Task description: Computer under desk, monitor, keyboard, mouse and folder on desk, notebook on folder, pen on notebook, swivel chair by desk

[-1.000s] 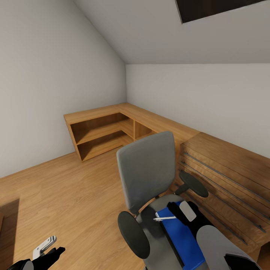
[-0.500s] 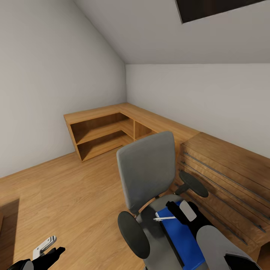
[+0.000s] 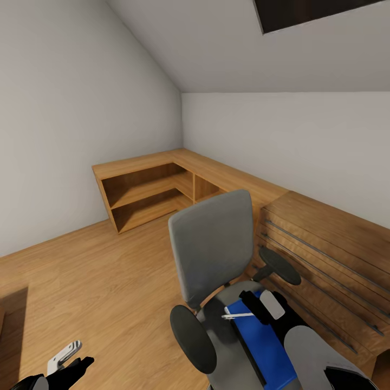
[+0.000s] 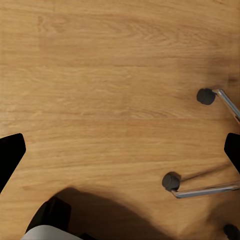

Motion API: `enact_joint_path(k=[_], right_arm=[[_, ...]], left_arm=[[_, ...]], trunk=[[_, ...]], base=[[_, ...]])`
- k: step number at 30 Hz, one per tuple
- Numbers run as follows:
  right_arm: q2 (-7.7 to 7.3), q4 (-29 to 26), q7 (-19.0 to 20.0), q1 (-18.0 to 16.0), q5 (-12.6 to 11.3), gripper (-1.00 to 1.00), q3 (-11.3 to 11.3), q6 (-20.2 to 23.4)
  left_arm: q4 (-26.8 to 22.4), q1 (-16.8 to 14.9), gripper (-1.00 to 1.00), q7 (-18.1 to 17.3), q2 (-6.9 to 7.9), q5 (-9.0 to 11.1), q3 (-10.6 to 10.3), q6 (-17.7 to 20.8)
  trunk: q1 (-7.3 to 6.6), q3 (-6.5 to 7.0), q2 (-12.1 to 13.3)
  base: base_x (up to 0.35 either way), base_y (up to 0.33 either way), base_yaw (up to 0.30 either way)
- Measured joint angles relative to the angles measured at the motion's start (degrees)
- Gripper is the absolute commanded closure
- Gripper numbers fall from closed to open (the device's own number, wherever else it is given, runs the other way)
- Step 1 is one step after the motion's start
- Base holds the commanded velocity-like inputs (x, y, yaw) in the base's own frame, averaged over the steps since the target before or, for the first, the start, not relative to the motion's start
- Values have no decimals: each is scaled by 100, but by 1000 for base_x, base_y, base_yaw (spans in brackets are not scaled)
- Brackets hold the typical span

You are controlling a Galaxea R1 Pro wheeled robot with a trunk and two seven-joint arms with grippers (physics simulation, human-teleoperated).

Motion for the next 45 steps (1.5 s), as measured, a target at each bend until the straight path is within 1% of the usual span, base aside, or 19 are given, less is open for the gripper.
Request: enact_joint_path(k=[3, 6, 7, 14, 19, 29, 32, 36, 39, 42, 45], right_arm=[[-2, 5, 0, 0, -32, -100, 0, 1], [-6, 8, -5, 0, -113, -100, -3, 2], [-10, 9, -14, 0, -198, -100, -3, 3], [-29, 13, -42, 0, -590, -100, 2, 10], [-36, 16, -51, 0, -743, -100, 6, 28], [-35, 19, -59, 0, -814, -100, 12, 38], [-3, 116, -158, 9, -720, -100, 82, -58], [-3, 219, -288, 9, -721, -100, 81, -172], [2, 234, -189, 9, -723, -100, 79, -75], [-24, 316, -92, 9, -725, -100, 78, -26], [-53, 397, 5, 8, -725, -100, 77, -8]], left_arm=[[0, 0, -100, 0, 3, 0, 0, 2], [0, 0, -100, 0, 5, 0, 0, 2], [0, 0, -100, 0, 6, 0, 0, 2], [0, 0, -100, 0, 7, 0, 1, 3], [0, 0, -100, 0, 7, 0, 0, 4], [0, 0, -100, 0, 12, 0, 0, 4], [97, 0, -100, 31, -85, 2, 13, -92], [226, 0, -100, 31, -215, 2, 13, -168], [281, 0, -100, 36, -236, 3, 15, -95], [354, 0, -100, 35, -242, -1, 16, -129], [417, 0, -100, 34, -245, -4, 16, -212]], trunk=[[0, 0, 0], [0, 0, 0], [0, 0, 0], [0, 0, 0], [0, 0, 0], [0, 0, 0], [0, 0, 0], [0, 0, 0], [0, 0, 0], [0, 0, 0], [-65, 53, 119]], base=[[0, 0, 0], [0, 0, 0], [0, 0, 0], [0, 0, 0], [0, 0, 0], [0, 0, 0], [0, 0, 0], [0, 0, 0], [0, 0, 0], [0, 0, 0], [0, 0, 0]])
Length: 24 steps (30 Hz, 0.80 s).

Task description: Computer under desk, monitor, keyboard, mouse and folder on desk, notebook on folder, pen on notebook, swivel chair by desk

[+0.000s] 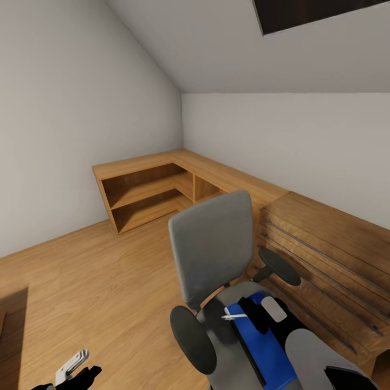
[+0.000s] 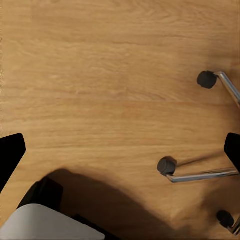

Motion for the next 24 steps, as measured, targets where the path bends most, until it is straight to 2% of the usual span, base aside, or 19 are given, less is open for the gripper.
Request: enact_joint_path(k=[7, 24], right_arm=[[-40, 74, 49, 0, -2, -100, -1, 15], [-50, 96, 58, 0, -3, -100, 4, 18]], left_arm=[[60, 0, -100, -1, -2, -6, 0, -135], [76, 0, -100, -2, -3, -5, 0, -162]], trunk=[[-154, 126, 281], [-527, 431, 963]], base=[[0, 0, 0], [0, 0, 0]])
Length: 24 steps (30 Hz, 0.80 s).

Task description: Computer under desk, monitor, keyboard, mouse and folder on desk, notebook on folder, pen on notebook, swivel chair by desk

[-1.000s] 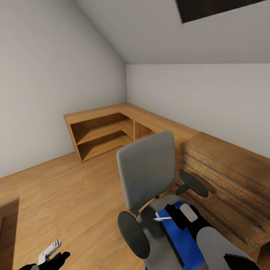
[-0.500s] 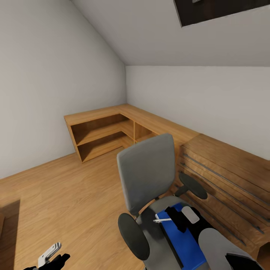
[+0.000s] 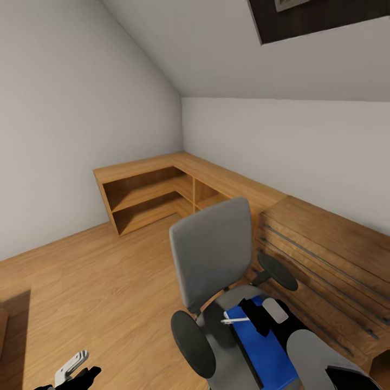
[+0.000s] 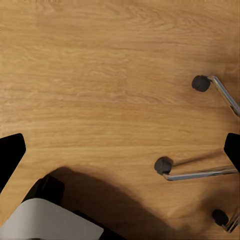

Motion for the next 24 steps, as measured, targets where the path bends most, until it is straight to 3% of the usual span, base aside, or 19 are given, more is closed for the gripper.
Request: enact_joint_path(k=[9, 24], right_arm=[[0, 4, 0, 0, 0, -100, 0, -4], [5, 10, -16, 0, 5, -100, 1, -69]], left_arm=[[0, 0, -100, 0, 0, 0, 0, 0], [0, 0, -100, 2, 0, 0, 0, -6]], trunk=[[-198, 162, 361], [-198, 162, 363]], base=[[0, 0, 0], [0, 0, 0]])
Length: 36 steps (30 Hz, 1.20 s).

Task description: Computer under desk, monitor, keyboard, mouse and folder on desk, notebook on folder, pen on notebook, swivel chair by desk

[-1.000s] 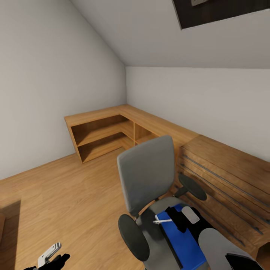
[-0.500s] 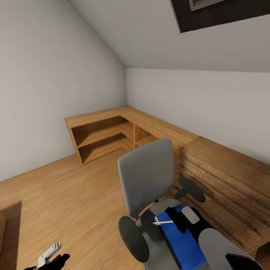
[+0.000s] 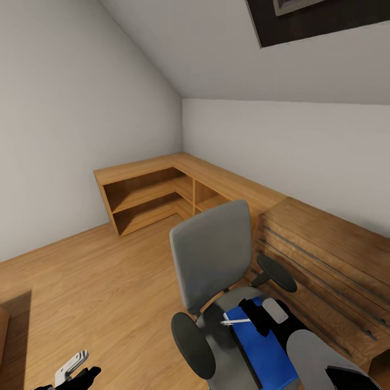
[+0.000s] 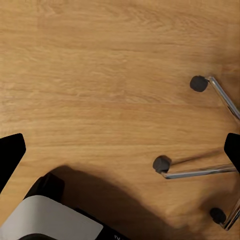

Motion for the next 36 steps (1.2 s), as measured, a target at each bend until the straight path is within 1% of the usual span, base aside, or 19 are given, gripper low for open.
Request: enact_joint_path(k=[12, 16, 20, 28, 33, 36], right_arm=[[12, 1, -35, 0, -1, -100, 2, -113], [14, 1, -107, 0, -3, -100, 6, -121], [18, -5, -325, 0, -5, -100, 12, -125], [32, -40, -967, 0, -11, -100, 15, -134], [37, -48, -1159, 0, -13, -100, 12, -155], [40, -50, -1234, 0, -14, -100, 10, -238]], left_arm=[[0, 0, -100, -1, 0, 0, 0, -1], [0, 0, -100, -1, 0, 0, 0, -2], [0, 0, -100, -1, 0, 0, 0, -3], [0, 0, -100, -2, 0, 0, 0, -3], [0, 0, -100, -2, -1, 0, 0, -3], [2, 0, -100, -2, -2, 0, 0, -3]], trunk=[[0, 0, 0], [0, 0, 0], [0, 0, 0], [0, 0, 0], [0, 0, 0], [0, 0, 0]], base=[[0, 0, 0], [0, 0, 0], [0, 0, 0], [0, 0, 0], [0, 0, 0], [0, 0, 0]])
